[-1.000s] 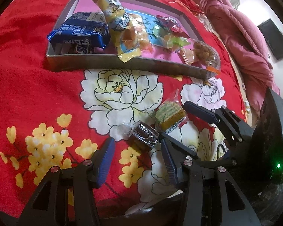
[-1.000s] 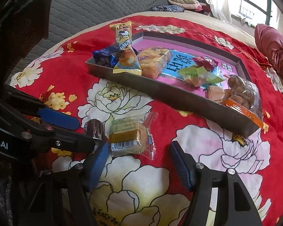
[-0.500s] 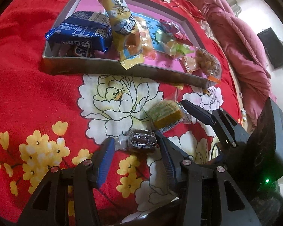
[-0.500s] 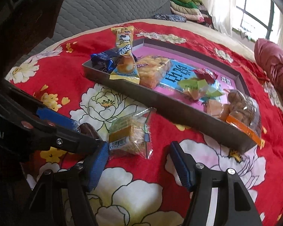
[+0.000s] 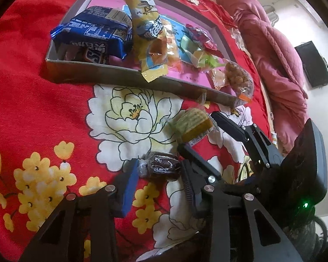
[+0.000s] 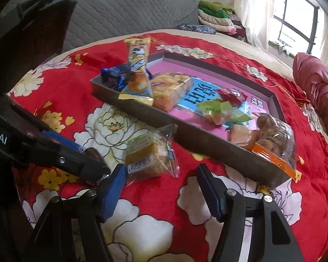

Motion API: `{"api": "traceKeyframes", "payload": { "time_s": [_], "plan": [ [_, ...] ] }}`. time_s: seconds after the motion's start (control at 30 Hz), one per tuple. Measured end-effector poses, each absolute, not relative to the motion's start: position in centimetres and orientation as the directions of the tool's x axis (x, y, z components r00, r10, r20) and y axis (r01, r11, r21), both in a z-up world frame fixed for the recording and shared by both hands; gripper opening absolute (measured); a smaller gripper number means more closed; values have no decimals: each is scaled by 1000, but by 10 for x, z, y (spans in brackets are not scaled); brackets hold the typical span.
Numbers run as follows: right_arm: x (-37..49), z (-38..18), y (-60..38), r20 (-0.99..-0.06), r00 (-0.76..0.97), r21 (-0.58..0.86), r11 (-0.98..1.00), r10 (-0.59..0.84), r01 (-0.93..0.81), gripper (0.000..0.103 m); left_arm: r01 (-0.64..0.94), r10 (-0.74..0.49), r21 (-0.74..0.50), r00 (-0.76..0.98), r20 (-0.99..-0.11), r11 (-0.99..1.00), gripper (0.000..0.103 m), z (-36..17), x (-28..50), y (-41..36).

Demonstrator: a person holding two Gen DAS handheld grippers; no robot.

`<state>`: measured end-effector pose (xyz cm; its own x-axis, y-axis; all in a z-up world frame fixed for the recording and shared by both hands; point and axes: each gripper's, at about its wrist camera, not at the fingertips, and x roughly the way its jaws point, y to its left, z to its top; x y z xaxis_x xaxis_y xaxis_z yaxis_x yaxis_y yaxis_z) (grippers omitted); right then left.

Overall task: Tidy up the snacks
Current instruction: 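Grasp the clear cake bag with the right tool while the left tool grasps the dark candy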

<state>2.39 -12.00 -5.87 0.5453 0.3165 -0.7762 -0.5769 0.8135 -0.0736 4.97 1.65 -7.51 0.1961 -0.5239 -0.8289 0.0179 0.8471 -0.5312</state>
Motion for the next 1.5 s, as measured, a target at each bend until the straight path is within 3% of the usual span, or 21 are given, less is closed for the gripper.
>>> {"api": "traceKeyframes", "payload": {
  "time_s": [0.47,0.53,0.7,1.13,1.5],
  "plan": [
    [29,-59,-107,-740,605,-164,794,294,-586,66,0,-540,-553,214,-814,834,39,-72,47,28],
    [30,-59,-106,-734,610,-173,788,297,-591,60,-1,-539,-552,218,-814,834,39,-71,47,30],
    [35,-59,-108,-736,597,-141,791,318,-595,41,7,-530,-543,230,-816,840,39,-67,47,31],
    [38,-33,-124,-686,605,-17,822,404,-569,31,53,-494,-502,297,-817,863,39,-42,50,34],
    [51,-45,-132,-730,544,87,847,412,-524,31,42,-498,-508,288,-818,860,39,-46,50,35]
  ]
}}
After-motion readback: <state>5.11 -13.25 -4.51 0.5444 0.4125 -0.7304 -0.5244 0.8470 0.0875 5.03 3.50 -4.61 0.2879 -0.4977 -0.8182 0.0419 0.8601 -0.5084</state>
